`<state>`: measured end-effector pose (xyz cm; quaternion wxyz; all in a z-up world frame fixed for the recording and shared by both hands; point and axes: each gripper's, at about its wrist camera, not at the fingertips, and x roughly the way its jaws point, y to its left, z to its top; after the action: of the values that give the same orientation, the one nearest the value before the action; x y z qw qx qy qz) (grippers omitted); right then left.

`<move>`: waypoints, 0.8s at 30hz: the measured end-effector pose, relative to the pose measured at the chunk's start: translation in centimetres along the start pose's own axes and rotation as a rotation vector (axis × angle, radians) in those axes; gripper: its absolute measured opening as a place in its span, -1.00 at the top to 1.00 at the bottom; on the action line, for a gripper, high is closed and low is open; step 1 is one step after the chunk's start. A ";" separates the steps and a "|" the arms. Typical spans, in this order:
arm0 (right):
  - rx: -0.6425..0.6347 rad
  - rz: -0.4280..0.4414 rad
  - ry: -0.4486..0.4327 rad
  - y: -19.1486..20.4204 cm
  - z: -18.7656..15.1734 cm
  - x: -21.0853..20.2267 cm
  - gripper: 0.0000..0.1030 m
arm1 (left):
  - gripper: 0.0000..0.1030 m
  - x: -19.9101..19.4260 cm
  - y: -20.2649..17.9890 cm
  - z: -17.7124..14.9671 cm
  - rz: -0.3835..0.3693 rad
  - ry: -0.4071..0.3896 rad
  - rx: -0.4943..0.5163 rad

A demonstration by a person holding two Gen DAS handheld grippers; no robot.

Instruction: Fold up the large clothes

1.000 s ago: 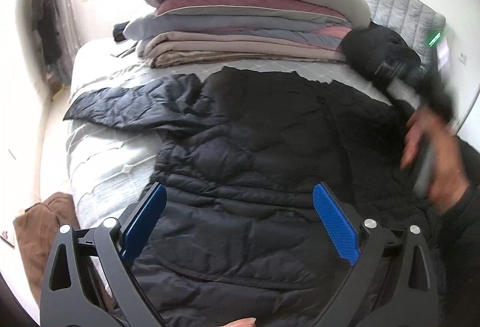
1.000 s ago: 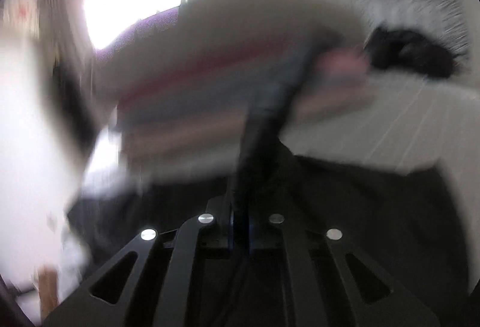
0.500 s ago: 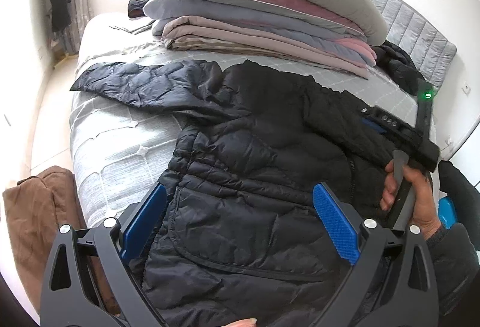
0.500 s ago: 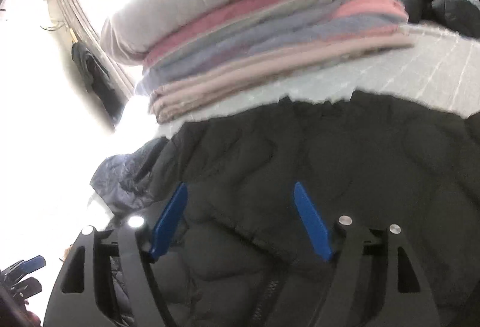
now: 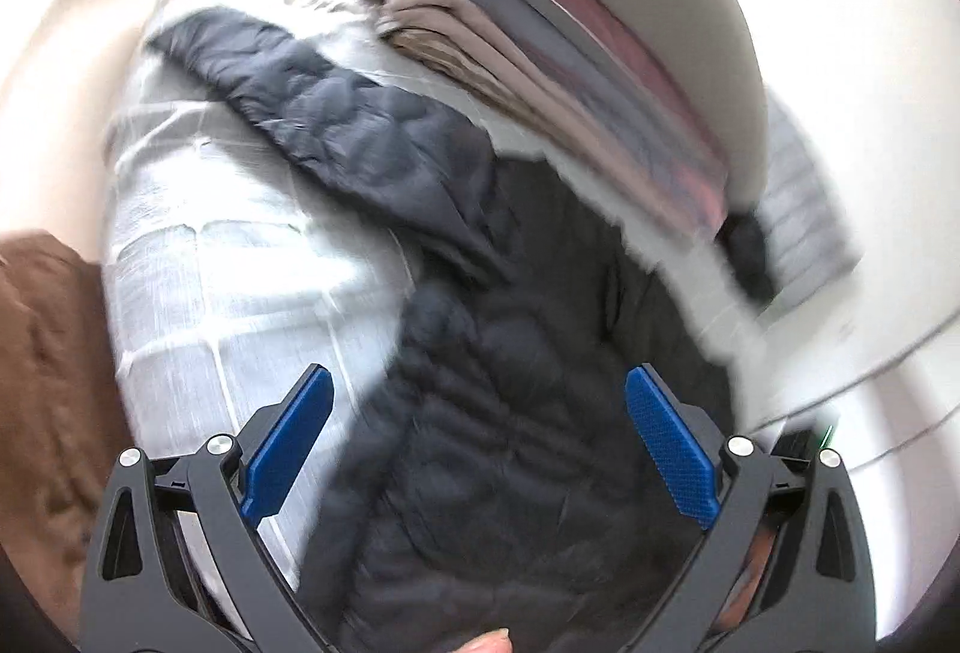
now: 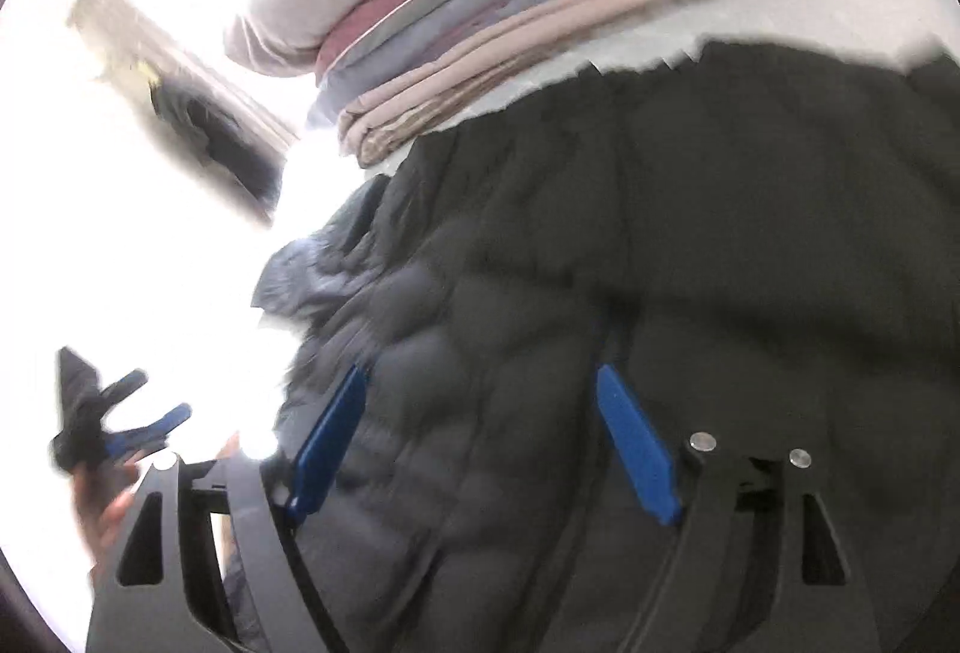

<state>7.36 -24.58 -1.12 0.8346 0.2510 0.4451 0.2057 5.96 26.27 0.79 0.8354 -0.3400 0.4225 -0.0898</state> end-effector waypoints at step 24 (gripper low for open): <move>0.138 0.031 0.026 -3.4 -3.6 2.2 -0.50 | -0.83 7.6 19.9 18.4 -0.084 -0.299 -0.500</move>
<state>5.86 -25.16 -6.31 0.8061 0.3122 0.4653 0.1904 22.07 46.93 -9.34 0.7742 -0.5620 0.2891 0.0339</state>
